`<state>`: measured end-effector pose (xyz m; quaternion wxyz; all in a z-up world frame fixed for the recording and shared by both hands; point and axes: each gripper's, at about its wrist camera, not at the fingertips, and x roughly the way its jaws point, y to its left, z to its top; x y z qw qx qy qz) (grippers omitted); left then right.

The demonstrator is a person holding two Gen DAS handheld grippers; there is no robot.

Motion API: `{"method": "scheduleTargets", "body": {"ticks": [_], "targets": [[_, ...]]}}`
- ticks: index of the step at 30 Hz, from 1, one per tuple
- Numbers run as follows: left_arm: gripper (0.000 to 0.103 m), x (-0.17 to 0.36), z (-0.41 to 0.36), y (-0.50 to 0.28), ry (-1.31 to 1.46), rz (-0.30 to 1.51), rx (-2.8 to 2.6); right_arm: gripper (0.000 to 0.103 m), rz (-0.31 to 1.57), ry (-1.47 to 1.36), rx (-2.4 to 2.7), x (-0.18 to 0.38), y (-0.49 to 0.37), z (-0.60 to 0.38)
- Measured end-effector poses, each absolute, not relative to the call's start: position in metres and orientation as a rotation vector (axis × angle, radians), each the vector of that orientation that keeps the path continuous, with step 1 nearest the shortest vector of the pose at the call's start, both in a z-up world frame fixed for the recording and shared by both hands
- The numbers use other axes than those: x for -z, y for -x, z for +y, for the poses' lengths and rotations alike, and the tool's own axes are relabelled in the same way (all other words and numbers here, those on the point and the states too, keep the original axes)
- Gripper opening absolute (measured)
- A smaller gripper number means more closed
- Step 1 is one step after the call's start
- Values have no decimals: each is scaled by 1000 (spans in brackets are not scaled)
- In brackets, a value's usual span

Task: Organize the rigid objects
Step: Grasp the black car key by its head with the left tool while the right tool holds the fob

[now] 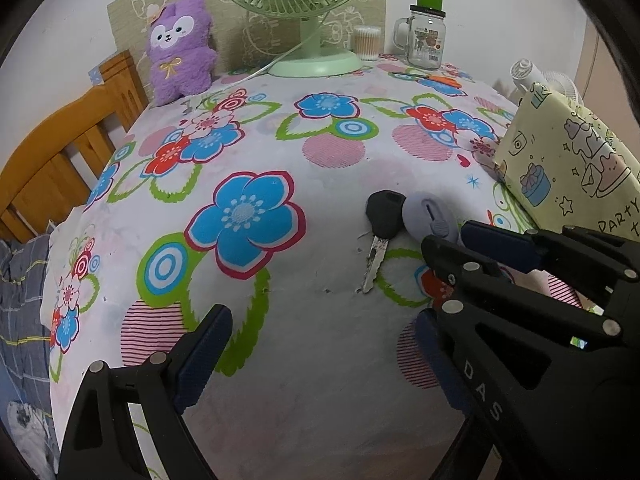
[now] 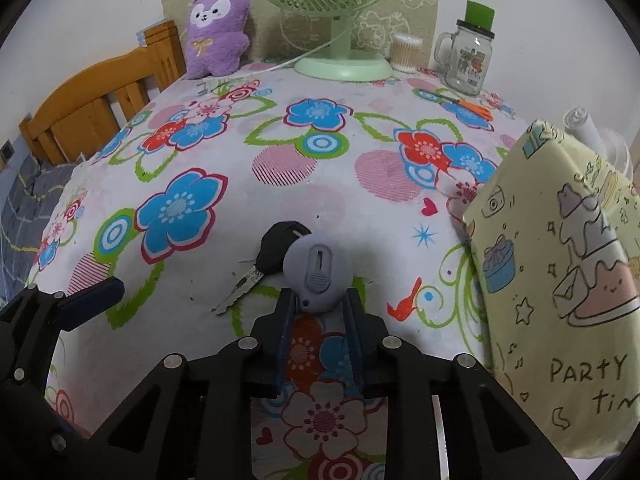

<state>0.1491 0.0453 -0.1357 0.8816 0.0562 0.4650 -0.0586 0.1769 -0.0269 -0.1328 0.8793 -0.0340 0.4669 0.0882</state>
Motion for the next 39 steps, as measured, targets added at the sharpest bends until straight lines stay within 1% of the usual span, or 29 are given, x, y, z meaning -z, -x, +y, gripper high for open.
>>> {"method": "scheduleTargets", "body": {"ticks": [2, 4, 13, 16, 20, 30, 35, 39], "targets": [[94, 135, 45, -150, -114, 966, 121, 40, 962, 78, -178, 131, -178, -28], [94, 134, 44, -152, -111, 963, 121, 47, 966, 73, -182, 131, -181, -28], [94, 136, 45, -165, -100, 979, 104, 47, 990, 45, -185, 139, -201, -30], [94, 136, 44, -168, -109, 981, 104, 42, 975, 52, -182, 140, -203, -29], [93, 135, 39, -172, -112, 978, 115, 42, 969, 54, -173, 138, -204, -33], [84, 135, 19, -189, -125, 975, 157, 42, 954, 77, -116, 125, -209, -53], [83, 138, 17, -195, -127, 972, 173, 42, 973, 49, -118, 128, -211, -59], [77, 138, 17, -200, -114, 959, 187, 43, 975, 21, -106, 128, -213, -61]]}}
